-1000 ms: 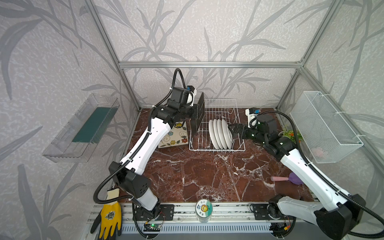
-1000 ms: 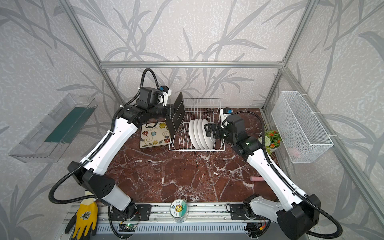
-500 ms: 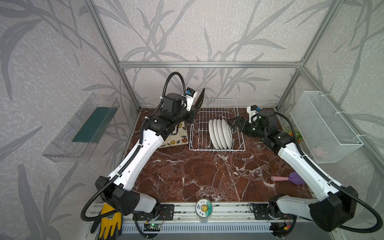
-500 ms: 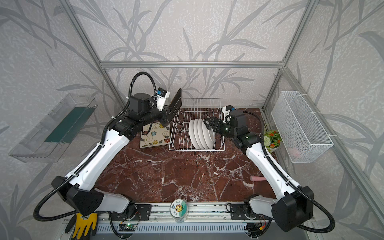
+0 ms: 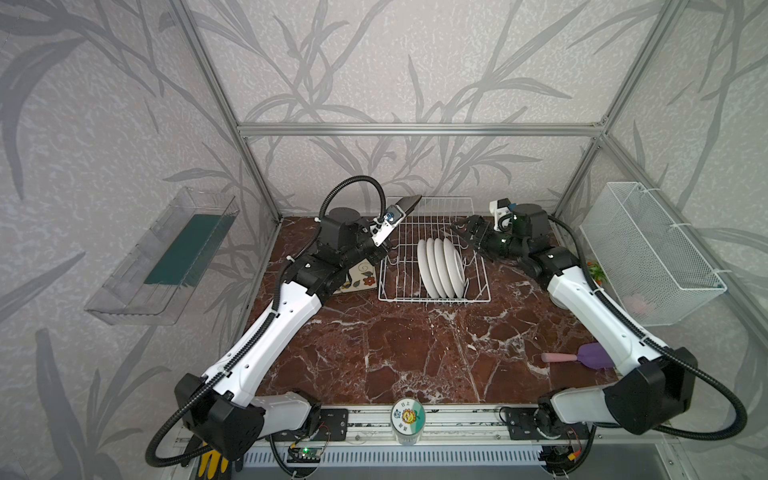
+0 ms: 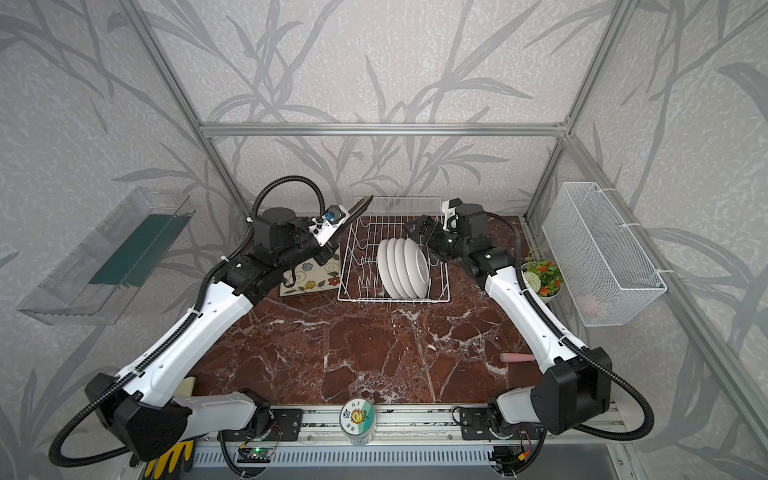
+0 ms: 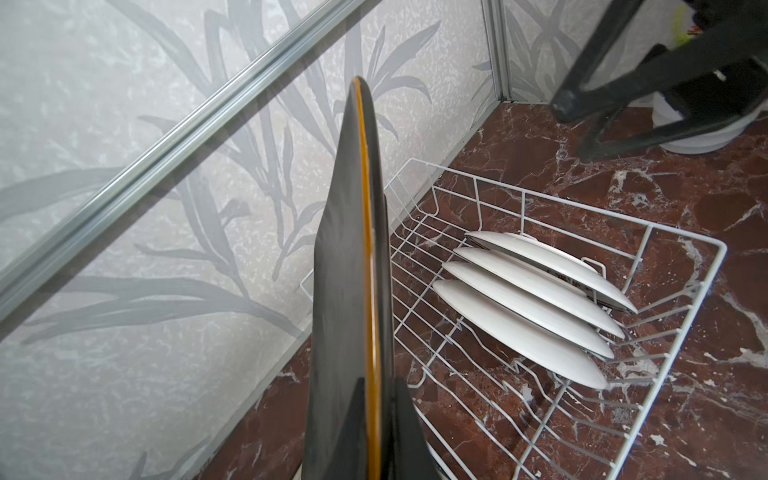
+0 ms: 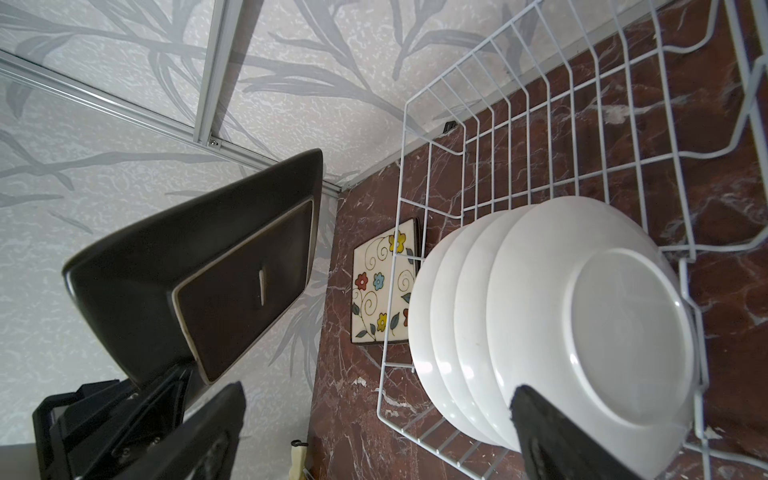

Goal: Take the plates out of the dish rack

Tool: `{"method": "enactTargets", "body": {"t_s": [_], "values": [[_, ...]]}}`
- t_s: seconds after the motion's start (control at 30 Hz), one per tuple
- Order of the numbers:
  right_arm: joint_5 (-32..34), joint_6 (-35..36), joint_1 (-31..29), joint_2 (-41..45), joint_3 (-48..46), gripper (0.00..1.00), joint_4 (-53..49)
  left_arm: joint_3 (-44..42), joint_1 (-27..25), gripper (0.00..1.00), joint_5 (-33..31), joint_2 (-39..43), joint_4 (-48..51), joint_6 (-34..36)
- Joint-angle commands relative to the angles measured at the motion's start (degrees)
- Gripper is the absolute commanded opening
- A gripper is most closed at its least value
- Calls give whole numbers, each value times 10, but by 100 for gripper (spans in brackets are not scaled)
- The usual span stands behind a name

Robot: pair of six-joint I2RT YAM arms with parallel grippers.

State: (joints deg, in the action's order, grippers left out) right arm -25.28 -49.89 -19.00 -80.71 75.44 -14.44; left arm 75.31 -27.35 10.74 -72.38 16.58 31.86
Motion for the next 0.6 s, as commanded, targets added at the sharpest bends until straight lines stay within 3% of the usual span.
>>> {"method": "enactTargets", "body": {"t_s": [0.0,0.33,0.57], "values": [[-16,-9,3,-9,28,99,3,-7,-12,0,33,48,-151,108],[-9,-2,16,-20,30,99,7,-64,-65,0,-3,68,-175,264],[-38,16,26,-45,59,99,-23,-118,-95,0,-24,82,-240,342]]}}
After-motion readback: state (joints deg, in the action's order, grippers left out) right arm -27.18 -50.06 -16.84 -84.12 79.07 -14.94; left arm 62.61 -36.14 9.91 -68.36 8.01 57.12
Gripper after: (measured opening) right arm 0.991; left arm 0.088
